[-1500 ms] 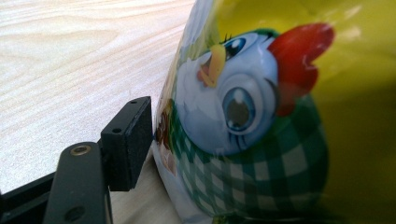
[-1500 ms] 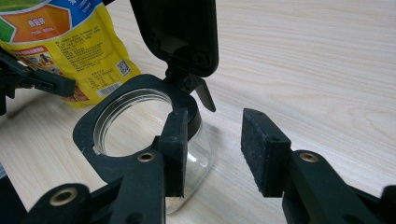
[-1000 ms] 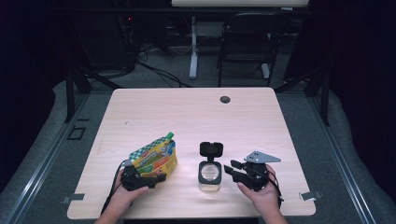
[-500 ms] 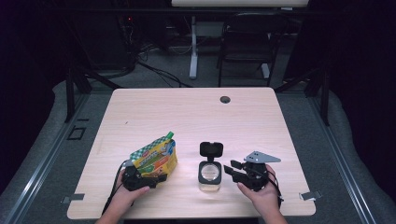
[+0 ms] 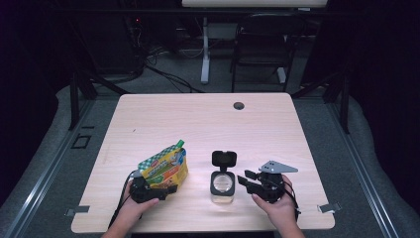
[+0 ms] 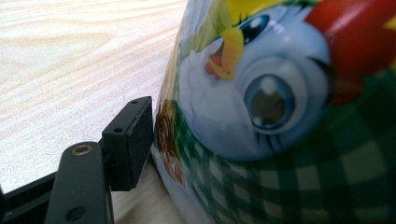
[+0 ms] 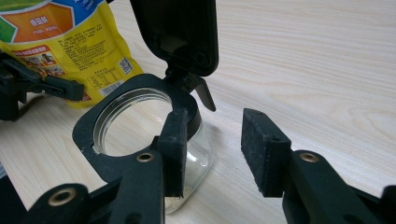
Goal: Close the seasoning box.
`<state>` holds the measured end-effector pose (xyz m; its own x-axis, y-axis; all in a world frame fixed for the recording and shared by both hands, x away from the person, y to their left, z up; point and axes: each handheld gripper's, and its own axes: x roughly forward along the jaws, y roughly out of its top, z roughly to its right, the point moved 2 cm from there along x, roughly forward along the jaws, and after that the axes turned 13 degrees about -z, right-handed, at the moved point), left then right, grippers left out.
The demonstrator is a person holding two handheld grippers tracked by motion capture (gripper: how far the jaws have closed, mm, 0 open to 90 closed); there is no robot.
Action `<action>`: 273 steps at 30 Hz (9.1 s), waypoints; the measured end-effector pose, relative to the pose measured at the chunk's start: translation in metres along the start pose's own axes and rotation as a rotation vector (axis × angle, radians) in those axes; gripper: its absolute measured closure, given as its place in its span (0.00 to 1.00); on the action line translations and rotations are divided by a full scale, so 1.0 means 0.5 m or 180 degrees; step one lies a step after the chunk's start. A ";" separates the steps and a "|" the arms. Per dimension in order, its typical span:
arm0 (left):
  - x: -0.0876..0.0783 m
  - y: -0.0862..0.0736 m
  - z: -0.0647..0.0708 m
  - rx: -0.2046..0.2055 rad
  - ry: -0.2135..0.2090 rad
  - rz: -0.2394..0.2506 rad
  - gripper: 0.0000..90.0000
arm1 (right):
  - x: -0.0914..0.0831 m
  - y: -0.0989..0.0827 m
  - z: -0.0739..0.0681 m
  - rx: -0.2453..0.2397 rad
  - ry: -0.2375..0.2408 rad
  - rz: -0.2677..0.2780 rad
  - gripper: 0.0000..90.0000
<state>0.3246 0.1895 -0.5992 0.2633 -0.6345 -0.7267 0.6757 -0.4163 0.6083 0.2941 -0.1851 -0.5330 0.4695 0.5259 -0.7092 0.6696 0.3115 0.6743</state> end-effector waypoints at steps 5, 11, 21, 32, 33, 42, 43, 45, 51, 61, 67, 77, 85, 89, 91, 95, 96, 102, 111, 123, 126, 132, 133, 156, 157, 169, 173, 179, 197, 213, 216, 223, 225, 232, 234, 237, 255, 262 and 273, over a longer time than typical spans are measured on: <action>0.001 -0.001 0.000 -0.0002 -0.0003 0.0007 0.36 | 0.000 0.000 0.000 0.0003 0.0001 0.0007 0.68; 0.003 -0.002 -0.002 0.0041 -0.0009 0.0024 0.36 | 0.001 0.000 -0.001 0.0005 0.0003 0.0008 0.68; 0.002 -0.001 -0.002 0.0095 0.0009 0.0016 0.39 | 0.000 0.000 0.000 0.0002 -0.0001 0.0003 0.68; 0.000 -0.001 -0.001 0.0132 0.0045 0.0041 0.46 | 0.000 0.000 0.000 0.0001 0.0002 0.0003 0.68; 0.001 -0.001 -0.001 0.0135 0.0046 0.0051 0.46 | 0.000 0.000 0.000 0.0001 0.0005 0.0005 0.68; 0.001 -0.001 0.000 0.0173 0.0042 0.0074 0.50 | -0.001 0.000 0.001 0.0003 0.0006 0.0007 0.68; 0.001 -0.001 0.000 0.0167 0.0039 0.0079 0.50 | -0.001 0.000 0.001 0.0004 0.0005 0.0005 0.68; 0.000 -0.001 0.000 0.0156 0.0053 0.0068 0.51 | -0.001 0.000 0.001 0.0003 0.0008 0.0011 0.68; 0.001 0.000 0.002 0.0178 0.0074 0.0084 0.52 | 0.000 0.000 0.001 0.0002 0.0011 0.0005 0.68; 0.001 0.001 0.006 0.0218 0.0132 0.0087 0.52 | 0.000 0.000 0.002 -0.0005 0.0011 -0.0006 0.68; 0.000 0.002 0.007 0.0245 0.0150 0.0069 0.52 | 0.000 0.000 0.002 -0.0004 0.0014 -0.0004 0.68; -0.020 0.009 0.007 0.0196 0.0123 0.0179 0.52 | 0.000 0.000 0.002 0.0016 0.0018 0.0011 0.68; -0.039 0.015 0.008 0.0192 0.0140 0.0216 0.52 | -0.003 0.000 0.002 0.0018 0.0011 0.0029 0.68; -0.048 0.018 0.011 0.0221 0.0171 0.0233 0.52 | -0.002 0.000 0.002 0.0002 0.0006 0.0033 0.68; -0.052 0.019 0.013 0.0231 0.0193 0.0232 0.52 | -0.002 0.001 0.001 -0.0004 -0.0002 0.0037 0.66; -0.058 0.021 0.017 0.0273 0.0255 0.0218 0.52 | -0.002 0.001 0.001 -0.0021 -0.0015 0.0035 0.65; -0.058 0.021 0.017 0.0284 0.0254 0.0219 0.53 | -0.003 0.001 0.001 -0.0020 -0.0024 0.0035 0.64; -0.065 0.023 0.023 0.0359 0.0367 0.0181 0.52 | -0.002 0.001 0.000 -0.0031 -0.0040 0.0032 0.64; -0.070 0.026 0.033 0.0553 0.0574 0.0134 0.53 | -0.003 0.002 0.001 -0.0046 -0.0063 0.0030 0.63; -0.083 0.027 0.038 0.0605 0.0739 0.0061 0.53 | -0.003 0.002 -0.001 -0.0031 -0.0067 0.0064 0.63; -0.086 0.027 0.039 0.0612 0.0781 0.0074 0.53 | -0.003 0.002 -0.002 -0.0035 -0.0066 0.0066 0.63; -0.091 0.028 0.045 0.0680 0.0864 0.0088 0.53 | -0.005 0.003 -0.004 -0.0064 -0.0063 0.0096 0.64; -0.091 0.029 0.046 0.0698 0.0888 0.0071 0.53 | -0.006 0.003 -0.005 -0.0062 -0.0065 0.0101 0.64; -0.067 0.031 0.090 0.1174 0.1210 -0.0140 0.53 | -0.014 0.009 -0.025 -0.0271 -0.0122 0.0146 0.67; -0.066 0.031 0.092 0.1193 0.1214 -0.0159 0.53 | -0.014 0.009 -0.026 -0.0266 -0.0117 0.0149 0.67; -0.060 0.030 0.098 0.1251 0.1206 -0.0184 0.53 | -0.013 0.014 -0.030 -0.0261 -0.0100 0.0215 0.59; -0.060 0.030 0.098 0.1252 0.1213 -0.0183 0.53 | -0.019 0.018 -0.033 -0.0159 0.0008 0.0144 0.68; -0.061 0.031 0.100 0.1288 0.1255 -0.0198 0.53 | -0.031 0.021 -0.041 -0.0248 -0.0096 0.0119 0.59; -0.060 0.034 0.116 0.1453 0.1440 -0.0286 0.53 | -0.032 0.022 -0.065 -0.0578 -0.0080 0.0154 0.65; -0.062 0.045 0.130 0.1609 0.1606 -0.0343 0.53 | -0.031 0.026 -0.087 -0.0868 -0.0165 0.0106 0.73; -0.066 0.050 0.135 0.1653 0.1633 -0.0357 0.53 | -0.032 0.030 -0.090 -0.0926 -0.0180 0.0061 0.73; -0.072 0.059 0.142 0.1745 0.1689 -0.0385 0.53 | -0.033 0.043 -0.107 -0.1067 -0.0139 -0.0011 0.73; -0.073 0.062 0.141 0.1786 0.1716 -0.0389 0.53 | -0.030 0.042 -0.117 -0.1161 -0.0146 -0.0016 0.72; -0.070 0.064 0.138 0.1844 0.1848 -0.0429 0.53 | -0.035 0.037 -0.123 -0.1140 -0.0191 0.0112 0.72; -0.068 0.063 0.139 0.1869 0.1900 -0.0449 0.53 | -0.037 0.036 -0.123 -0.1122 -0.0198 0.0144 0.72; -0.065 0.063 0.140 0.1904 0.1924 -0.0457 0.53 | -0.042 0.034 -0.124 -0.1114 -0.0178 0.0233 0.74; -0.045 0.049 0.145 0.2023 0.2023 -0.0509 0.53 | -0.037 0.038 -0.152 -0.1226 -0.0147 0.0310 0.74; -0.036 0.045 0.146 0.2091 0.2076 -0.0559 0.53 | -0.035 0.038 -0.155 -0.1243 -0.0141 0.0309 0.74; -0.032 0.043 0.152 0.2199 0.2189 -0.0596 0.53 | -0.036 0.037 -0.158 -0.1261 -0.0135 0.0337 0.74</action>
<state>0.2829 0.1411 -0.5503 0.6833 -0.0948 -0.7240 0.2551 -0.8981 0.3584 0.2525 -0.1261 -0.4917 0.5527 0.5408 -0.6340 0.3469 0.5424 0.7651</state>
